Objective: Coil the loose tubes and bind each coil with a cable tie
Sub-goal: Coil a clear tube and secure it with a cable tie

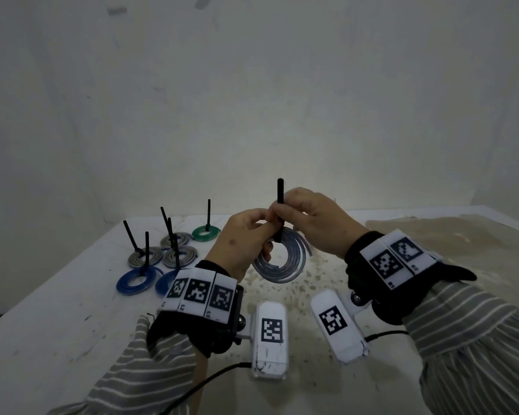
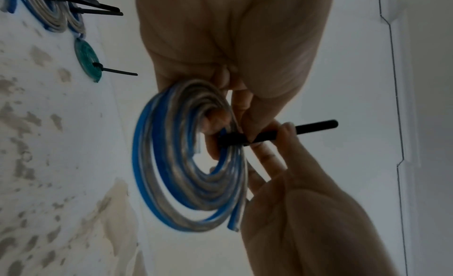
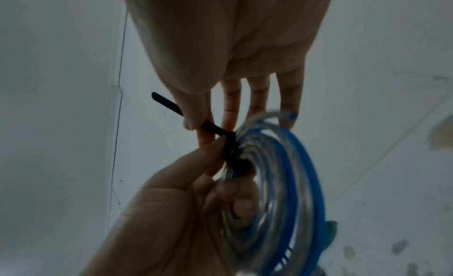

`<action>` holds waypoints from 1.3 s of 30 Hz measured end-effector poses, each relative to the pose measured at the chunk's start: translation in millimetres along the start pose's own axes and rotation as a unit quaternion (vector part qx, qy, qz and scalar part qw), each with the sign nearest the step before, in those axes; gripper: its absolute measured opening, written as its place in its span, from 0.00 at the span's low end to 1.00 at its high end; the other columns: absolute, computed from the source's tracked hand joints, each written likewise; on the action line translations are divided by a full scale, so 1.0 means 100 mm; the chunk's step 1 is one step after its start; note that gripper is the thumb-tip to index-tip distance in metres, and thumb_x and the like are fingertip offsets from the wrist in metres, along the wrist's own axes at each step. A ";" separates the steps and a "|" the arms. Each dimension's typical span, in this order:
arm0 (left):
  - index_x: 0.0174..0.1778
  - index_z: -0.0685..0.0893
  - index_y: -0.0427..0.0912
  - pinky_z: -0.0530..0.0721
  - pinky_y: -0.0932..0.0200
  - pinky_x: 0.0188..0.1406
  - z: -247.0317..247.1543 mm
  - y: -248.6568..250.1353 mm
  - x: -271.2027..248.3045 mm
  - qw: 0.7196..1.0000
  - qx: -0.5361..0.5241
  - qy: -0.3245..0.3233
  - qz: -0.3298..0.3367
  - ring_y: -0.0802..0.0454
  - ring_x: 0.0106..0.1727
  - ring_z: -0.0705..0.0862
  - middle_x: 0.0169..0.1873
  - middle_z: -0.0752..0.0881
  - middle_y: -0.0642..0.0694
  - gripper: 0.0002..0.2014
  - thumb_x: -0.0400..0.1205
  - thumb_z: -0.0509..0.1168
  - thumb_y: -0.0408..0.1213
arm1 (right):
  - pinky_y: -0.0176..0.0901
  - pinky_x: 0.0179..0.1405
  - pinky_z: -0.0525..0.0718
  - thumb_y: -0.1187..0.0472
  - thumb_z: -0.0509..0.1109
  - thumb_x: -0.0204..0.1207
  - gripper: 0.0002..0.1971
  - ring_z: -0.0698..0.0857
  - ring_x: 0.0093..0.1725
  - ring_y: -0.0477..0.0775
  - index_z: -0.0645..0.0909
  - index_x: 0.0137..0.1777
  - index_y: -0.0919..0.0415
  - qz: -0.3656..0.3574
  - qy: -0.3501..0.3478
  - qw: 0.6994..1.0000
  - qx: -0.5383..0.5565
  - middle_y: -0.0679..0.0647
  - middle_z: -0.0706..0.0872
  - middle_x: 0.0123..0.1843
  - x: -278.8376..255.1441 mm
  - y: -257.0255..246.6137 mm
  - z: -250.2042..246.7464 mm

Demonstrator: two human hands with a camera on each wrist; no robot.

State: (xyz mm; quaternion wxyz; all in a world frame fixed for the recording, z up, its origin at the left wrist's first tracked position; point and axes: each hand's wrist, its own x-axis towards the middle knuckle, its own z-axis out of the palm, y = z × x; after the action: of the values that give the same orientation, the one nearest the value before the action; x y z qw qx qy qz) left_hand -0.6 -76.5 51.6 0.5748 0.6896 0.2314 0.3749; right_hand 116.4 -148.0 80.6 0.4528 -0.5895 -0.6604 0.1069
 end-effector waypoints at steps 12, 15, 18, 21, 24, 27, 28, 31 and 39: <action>0.34 0.76 0.37 0.78 0.62 0.21 0.11 0.15 0.01 0.999 0.038 -0.007 -0.029 0.55 0.23 0.83 0.28 0.82 0.42 0.08 0.79 0.63 0.30 | 0.22 0.30 0.74 0.64 0.58 0.82 0.18 0.75 0.33 0.50 0.71 0.28 0.61 0.201 0.113 0.945 0.232 0.54 0.78 0.30 0.20 -0.07 0.04; 0.34 0.78 0.39 0.77 0.62 0.24 0.08 0.13 0.03 0.998 0.064 -0.003 -0.028 0.53 0.26 0.84 0.30 0.84 0.43 0.08 0.79 0.64 0.32 | 0.36 0.38 0.74 0.64 0.59 0.81 0.18 0.76 0.32 0.50 0.73 0.28 0.61 0.233 0.118 0.933 0.247 0.53 0.78 0.28 0.26 -0.04 0.06; 0.35 0.81 0.40 0.81 0.58 0.27 0.03 0.08 0.05 0.997 0.060 -0.003 -0.037 0.54 0.27 0.84 0.30 0.85 0.43 0.08 0.80 0.64 0.31 | 0.40 0.42 0.77 0.57 0.59 0.82 0.19 0.79 0.34 0.50 0.75 0.29 0.60 0.233 0.085 0.936 0.250 0.51 0.80 0.32 0.25 0.01 0.08; 0.39 0.81 0.36 0.85 0.56 0.24 -0.06 0.01 0.04 0.998 0.000 0.010 -0.055 0.56 0.24 0.84 0.31 0.84 0.41 0.06 0.81 0.63 0.30 | 0.48 0.44 0.80 0.48 0.61 0.80 0.15 0.82 0.40 0.51 0.83 0.41 0.57 0.239 -0.003 0.947 0.212 0.51 0.84 0.42 0.19 0.10 0.04; 0.41 0.81 0.36 0.86 0.55 0.25 -0.18 -0.04 0.08 0.996 -0.047 0.042 -0.063 0.57 0.25 0.85 0.33 0.84 0.41 0.04 0.81 0.63 0.29 | 0.50 0.42 0.87 0.57 0.68 0.77 0.09 0.84 0.39 0.54 0.83 0.51 0.63 0.253 -0.092 0.947 0.175 0.55 0.86 0.44 0.11 0.20 0.01; 0.45 0.81 0.37 0.87 0.54 0.28 -0.25 -0.07 0.15 0.996 -0.038 0.042 -0.069 0.56 0.28 0.86 0.35 0.85 0.42 0.02 0.81 0.63 0.30 | 0.45 0.35 0.89 0.70 0.69 0.74 0.03 0.88 0.35 0.53 0.83 0.46 0.67 0.234 -0.094 0.953 0.167 0.61 0.88 0.39 0.09 0.28 0.08; 0.48 0.82 0.37 0.87 0.54 0.31 -0.27 -0.08 0.18 0.996 -0.019 0.034 -0.077 0.55 0.30 0.86 0.36 0.85 0.42 0.03 0.81 0.63 0.31 | 0.44 0.32 0.89 0.71 0.70 0.74 0.03 0.88 0.33 0.52 0.84 0.44 0.67 0.231 -0.076 0.956 0.166 0.62 0.88 0.38 0.11 0.31 0.10; 0.47 0.85 0.39 0.88 0.54 0.39 -0.41 -0.13 0.26 0.991 0.047 -0.005 -0.128 0.51 0.37 0.87 0.37 0.88 0.44 0.05 0.80 0.65 0.35 | 0.43 0.31 0.89 0.71 0.69 0.74 0.03 0.87 0.31 0.53 0.83 0.42 0.67 0.243 -0.021 0.953 0.182 0.62 0.87 0.37 0.21 0.43 0.12; 0.40 0.84 0.36 0.89 0.57 0.31 -0.65 -0.48 0.63 0.976 0.077 0.041 -0.200 0.51 0.24 0.86 0.23 0.87 0.43 0.02 0.77 0.68 0.27 | 0.50 0.39 0.89 0.63 0.72 0.74 0.11 0.87 0.41 0.57 0.78 0.54 0.64 0.306 -0.046 0.944 0.117 0.63 0.87 0.46 0.41 0.80 0.29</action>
State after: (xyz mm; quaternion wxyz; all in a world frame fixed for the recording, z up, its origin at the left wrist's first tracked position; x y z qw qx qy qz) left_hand -7.2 22.0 24.3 0.5734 0.6556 0.4160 0.2612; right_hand 153.8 -78.1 29.3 0.4330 -0.7006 -0.4511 0.3437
